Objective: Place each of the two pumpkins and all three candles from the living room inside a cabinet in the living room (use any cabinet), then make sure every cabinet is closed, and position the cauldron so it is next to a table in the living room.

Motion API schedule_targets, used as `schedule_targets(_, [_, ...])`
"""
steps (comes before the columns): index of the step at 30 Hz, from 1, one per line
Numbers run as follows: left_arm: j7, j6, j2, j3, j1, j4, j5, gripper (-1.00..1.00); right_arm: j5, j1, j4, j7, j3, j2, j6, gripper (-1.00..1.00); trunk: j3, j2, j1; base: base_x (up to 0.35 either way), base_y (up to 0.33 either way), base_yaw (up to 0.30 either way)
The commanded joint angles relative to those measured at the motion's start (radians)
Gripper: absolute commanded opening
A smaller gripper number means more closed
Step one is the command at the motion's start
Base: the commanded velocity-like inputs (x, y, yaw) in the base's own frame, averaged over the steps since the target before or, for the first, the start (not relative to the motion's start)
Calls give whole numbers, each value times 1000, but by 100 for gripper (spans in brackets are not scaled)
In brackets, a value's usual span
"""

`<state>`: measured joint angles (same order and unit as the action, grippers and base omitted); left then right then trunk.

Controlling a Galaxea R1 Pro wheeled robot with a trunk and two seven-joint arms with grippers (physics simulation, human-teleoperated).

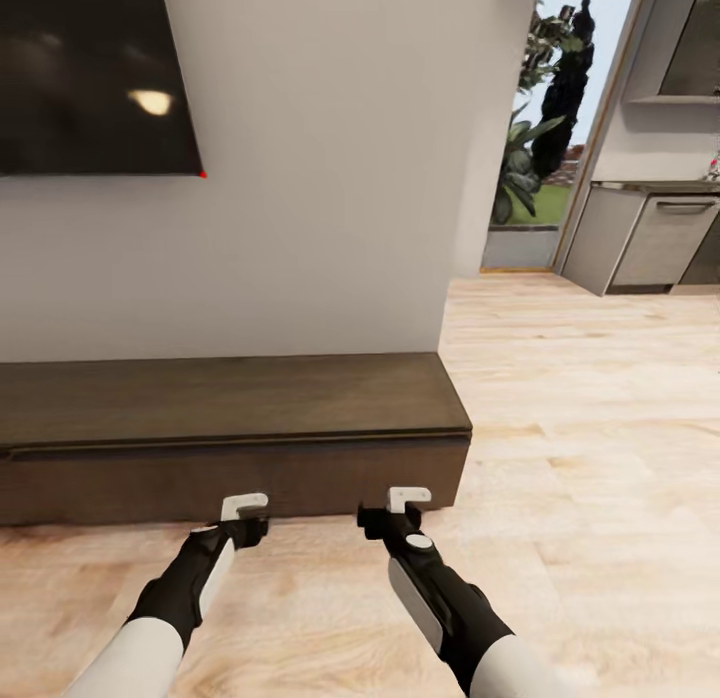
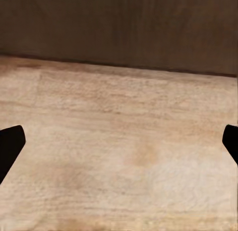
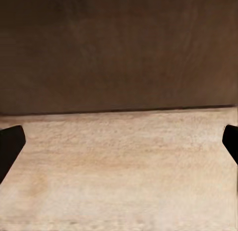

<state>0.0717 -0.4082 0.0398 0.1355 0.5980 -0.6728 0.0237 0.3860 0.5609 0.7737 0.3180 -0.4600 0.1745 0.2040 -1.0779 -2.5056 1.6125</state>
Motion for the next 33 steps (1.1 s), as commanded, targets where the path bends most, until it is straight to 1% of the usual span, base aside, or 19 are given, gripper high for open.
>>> schedule_targets(1, [0, -61, 1, 4, 0, -27, 2, 100, 5, 1, 28, 10, 7, 0, 55, 100, -1, 0, -1, -325, 0, 0])
schedule_targets(2, [0, -92, -1, 5, 0, -39, 2, 100, 5, 1, 41, 14, 19, 0, 84, 100, -1, 0, -1, -287, 0, 0])
schedule_targets(3, [0, -155, -14, 5, 0, -54, 0, 100, 5, 1, 56, 22, 55, 0, 140, 100, -1, 0, -1, -148, 0, 0])
schedule_targets(5, [0, -225, -30, 5, 1, -68, -3, 100, 5, 1, 63, 28, 87, 0, 203, 100, -1, 0, -1, -77, 0, 0])
schedule_targets(7, [0, -289, -40, 5, 1, -93, -4, 100, 6, 1, 80, 30, 105, 0, 262, 100, -1, 0, -1, -32, 0, 0])
schedule_targets(8, [0, -326, -43, 5, 1, -110, -5, 100, 6, 1, 101, 31, 113, 0, 297, 100, 3, 0, -1, -13, 0, 0])
schedule_targets(10, [0, -358, -45, 5, 2, -123, -4, 100, 8, 1, 121, 38, 118, 0, 345, 100, 11, 0, -2, -5, 0, 0])
schedule_targets(11, [0, -392, -47, 6, 2, -128, -4, 100, 24, 1, 139, 46, 121, 0, 414, 100, 15, 1, -3, 0, 0, 0])
schedule_targets(12, [0, -405, -47, 6, 2, -129, -4, 100, 28, 1, 144, 47, 121, 0, 424, 100, 18, 1, -3, 0, 0, 0])
schedule_targets(15, [1, -430, -47, 6, 2, -129, -4, 100, 35, 0, 156, 50, 120, 0, 438, 100, 30, 1, -4, 0, 0, 0])
schedule_targets(18, [3, -434, -46, 6, 2, -128, -4, 100, 36, -1, 159, 50, 120, 0, 442, 100, 42, 2, -6, 0, 0, 0])
schedule_targets(19, [3, -435, -46, 6, 3, -128, -4, 100, 37, -1, 160, 50, 119, 0, 454, 100, 45, 2, -6, 0, 0, 0])
schedule_targets(20, [4, -435, -46, 6, 3, -128, -4, 100, 37, -2, 159, 50, 119, 0, 485, 100, 49, 3, -7, 0, 0, 0])
schedule_targets(23, [4, -435, -47, 6, 3, -126, -4, 100, 39, -2, 157, 49, 120, 0, 524, 100, 61, 3, -8, 0, 0, 0])
schedule_targets(26, [4, -439, -46, 6, 3, -126, -5, 100, 38, -5, 159, 49, 121, 0, 550, 100, 73, 4, -9, 0, 0, 0])
schedule_targets(29, [4, -441, -46, 6, 3, -125, -6, 100, 37, -18, 160, 49, 121, 0, 560, 100, 84, 5, -11, 0, 0, 0])
schedule_targets(31, [4, -445, -46, 5, 3, -125, -6, 100, 47, -25, 161, 50, 139, 0, 569, 100, 92, 5, -12, 0, 0, 0])
schedule_targets(32, [3, -452, -46, 4, 3, -125, -7, 100, 71, -26, 161, 50, 169, 0, 609, 100, 96, 5, -12, 0, 0, 0])
schedule_targets(33, [3, -454, -46, 4, 3, -125, -6, 100, 74, -26, 160, 50, 173, 0, 618, 100, 100, 6, -13, 0, 0, 0])
